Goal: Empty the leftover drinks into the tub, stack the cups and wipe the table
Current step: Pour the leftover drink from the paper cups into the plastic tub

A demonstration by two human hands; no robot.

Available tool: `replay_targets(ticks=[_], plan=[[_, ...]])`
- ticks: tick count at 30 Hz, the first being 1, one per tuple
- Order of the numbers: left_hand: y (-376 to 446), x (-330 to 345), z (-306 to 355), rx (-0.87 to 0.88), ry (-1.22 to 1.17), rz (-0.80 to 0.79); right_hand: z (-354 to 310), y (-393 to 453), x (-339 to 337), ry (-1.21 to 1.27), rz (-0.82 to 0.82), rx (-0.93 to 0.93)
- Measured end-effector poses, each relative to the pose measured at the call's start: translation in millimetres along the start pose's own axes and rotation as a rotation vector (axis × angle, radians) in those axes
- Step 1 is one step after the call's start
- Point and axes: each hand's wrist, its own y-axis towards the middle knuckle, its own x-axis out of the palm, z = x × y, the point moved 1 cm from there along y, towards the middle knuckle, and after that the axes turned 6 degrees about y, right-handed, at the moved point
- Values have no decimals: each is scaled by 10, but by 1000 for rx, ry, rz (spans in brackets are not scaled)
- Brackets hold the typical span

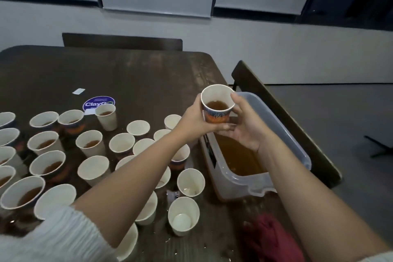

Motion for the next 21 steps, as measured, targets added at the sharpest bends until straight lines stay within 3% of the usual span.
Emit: replay_targets(ticks=[4, 8, 21], plan=[[98, 296, -184, 20, 107, -69, 51, 27, -373, -173, 138, -78], [81, 500, -405, -176, 484, -112, 172, 131, -717, -329, 282, -97], [-18, 636, -544, -175, 283, 15, 335, 290, -1078, -627, 457, -222]])
